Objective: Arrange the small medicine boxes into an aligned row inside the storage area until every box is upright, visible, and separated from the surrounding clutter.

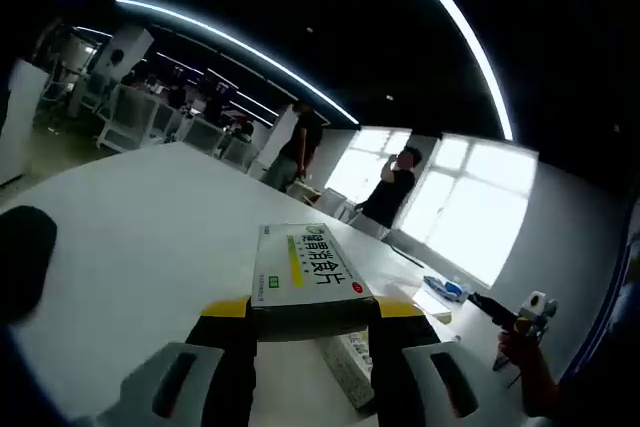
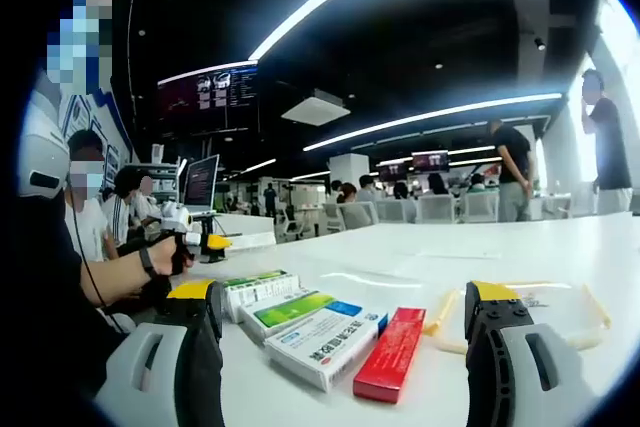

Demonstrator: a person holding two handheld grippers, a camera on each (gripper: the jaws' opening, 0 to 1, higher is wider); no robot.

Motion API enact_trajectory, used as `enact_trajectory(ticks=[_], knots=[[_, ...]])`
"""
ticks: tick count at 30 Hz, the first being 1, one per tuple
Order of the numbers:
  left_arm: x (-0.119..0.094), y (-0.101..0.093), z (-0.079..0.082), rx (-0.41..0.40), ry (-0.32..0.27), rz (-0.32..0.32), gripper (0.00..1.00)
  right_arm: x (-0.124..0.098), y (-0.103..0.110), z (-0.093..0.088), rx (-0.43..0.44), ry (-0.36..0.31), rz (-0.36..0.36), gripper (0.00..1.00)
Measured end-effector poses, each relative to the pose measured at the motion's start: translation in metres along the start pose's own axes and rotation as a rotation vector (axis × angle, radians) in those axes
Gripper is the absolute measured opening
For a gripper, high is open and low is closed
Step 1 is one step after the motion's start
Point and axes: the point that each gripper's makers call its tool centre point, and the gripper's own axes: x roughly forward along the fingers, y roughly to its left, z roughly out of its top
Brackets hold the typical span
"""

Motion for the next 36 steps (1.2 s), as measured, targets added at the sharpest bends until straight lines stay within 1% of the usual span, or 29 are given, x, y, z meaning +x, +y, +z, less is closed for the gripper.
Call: enact_trajectory(ticks=[8, 14, 15, 18, 21, 23, 24, 25, 26, 27, 29, 31, 33, 36], knots=[[0.001, -0.014, 0.007, 0.025, -0.021, -0.027, 0.42, 0.005, 0.005, 0.003, 0.010, 0.001, 0.007, 1.00], [0.002, -0.030, 0.010, 0.065, -0.031, -0.042, 0.42, 0.012, 0.008, 0.010, 0.077, -0.008, 0.021, 0.99], [0.003, -0.036, 0.010, 0.078, -0.032, -0.049, 0.42, 0.015, 0.009, 0.010, 0.086, -0.008, 0.027, 0.98], [0.006, -0.047, 0.012, 0.115, -0.033, -0.061, 0.42, 0.024, 0.013, 0.009, 0.130, 0.019, 0.040, 0.98], [0.007, -0.058, 0.016, 0.159, -0.040, -0.066, 0.42, 0.036, 0.020, 0.012, 0.208, 0.017, 0.070, 0.94], [0.008, -0.062, 0.017, 0.180, -0.042, -0.066, 0.42, 0.042, 0.019, 0.007, 0.273, 0.053, 0.068, 0.91], [0.009, -0.065, 0.017, 0.198, -0.039, -0.066, 0.42, 0.046, 0.018, 0.004, 0.318, 0.075, 0.071, 0.90], [0.010, -0.069, 0.017, 0.217, -0.040, -0.067, 0.42, 0.050, 0.016, 0.003, 0.374, 0.080, 0.071, 0.90], [0.011, -0.072, 0.017, 0.226, -0.038, -0.069, 0.42, 0.053, 0.016, 0.004, 0.415, 0.080, 0.077, 0.90], [0.011, -0.074, 0.017, 0.230, -0.039, -0.070, 0.42, 0.055, 0.017, 0.006, 0.437, 0.074, 0.086, 0.89], [0.013, -0.081, 0.017, 0.244, -0.038, -0.081, 0.42, 0.061, 0.022, 0.014, 0.516, 0.040, 0.124, 0.88], [0.017, -0.091, 0.016, 0.261, -0.040, -0.095, 0.42, 0.068, 0.030, 0.021, 0.558, 0.035, 0.161, 0.86], [0.018, -0.095, 0.016, 0.275, -0.042, -0.102, 0.42, 0.072, 0.034, 0.023, 0.565, 0.037, 0.176, 0.84], [0.022, -0.106, 0.015, 0.301, -0.037, -0.118, 0.42, 0.084, 0.045, 0.028, 0.606, 0.047, 0.218, 0.82]])
